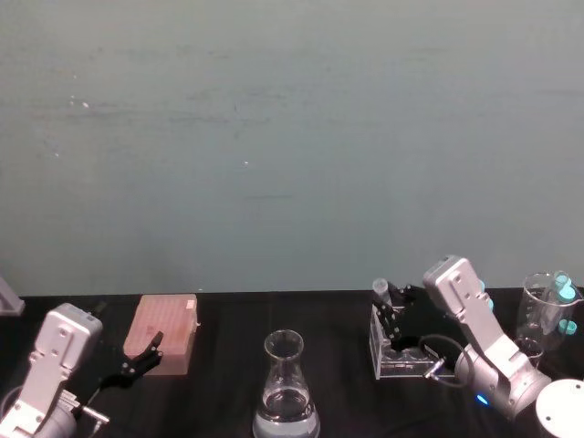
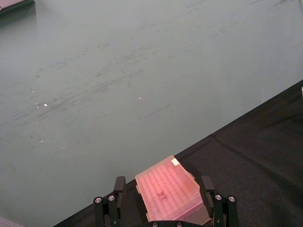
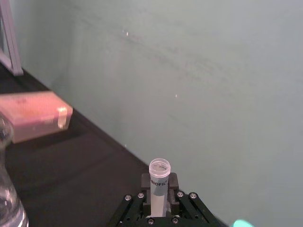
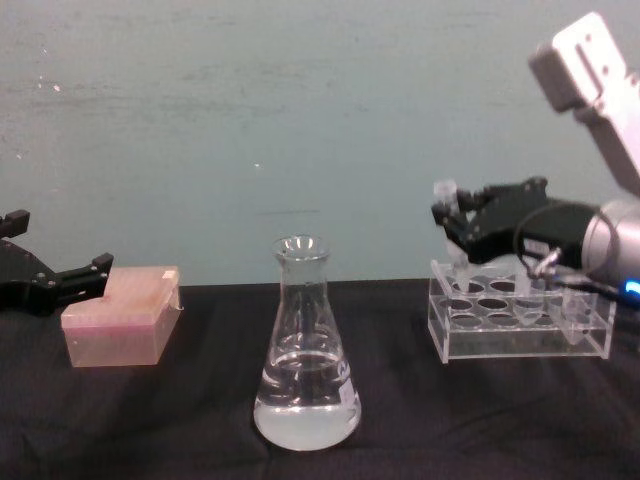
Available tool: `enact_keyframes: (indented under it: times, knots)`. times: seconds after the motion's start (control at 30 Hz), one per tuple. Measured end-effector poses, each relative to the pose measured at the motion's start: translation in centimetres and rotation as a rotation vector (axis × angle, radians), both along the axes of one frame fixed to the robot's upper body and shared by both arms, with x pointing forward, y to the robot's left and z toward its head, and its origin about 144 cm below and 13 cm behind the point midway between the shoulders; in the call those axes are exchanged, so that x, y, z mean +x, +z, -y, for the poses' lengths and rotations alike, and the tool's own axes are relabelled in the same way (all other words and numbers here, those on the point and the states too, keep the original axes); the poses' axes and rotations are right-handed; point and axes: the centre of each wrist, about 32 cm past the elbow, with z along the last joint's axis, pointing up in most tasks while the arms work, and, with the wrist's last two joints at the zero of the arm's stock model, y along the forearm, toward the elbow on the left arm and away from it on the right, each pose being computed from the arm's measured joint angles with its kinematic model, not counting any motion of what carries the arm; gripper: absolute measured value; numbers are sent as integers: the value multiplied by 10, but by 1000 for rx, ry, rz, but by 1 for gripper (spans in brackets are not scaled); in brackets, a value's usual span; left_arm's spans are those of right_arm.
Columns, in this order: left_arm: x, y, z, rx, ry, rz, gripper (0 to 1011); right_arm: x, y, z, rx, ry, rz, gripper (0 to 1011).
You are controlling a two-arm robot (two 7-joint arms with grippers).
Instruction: Pour the liquid from the test tube into the beaker using one hand.
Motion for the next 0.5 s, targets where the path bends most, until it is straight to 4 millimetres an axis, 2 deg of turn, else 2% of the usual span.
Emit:
enact_keyframes:
  times: [0.23, 0.5]
  knots:
    - [0, 0, 0, 0, 0, 0, 1000, -4, 22, -1, 36, 26, 51, 213]
    - [0, 0, 0, 0, 0, 0, 1000, -4, 35, -9, -13, 106, 123, 213]
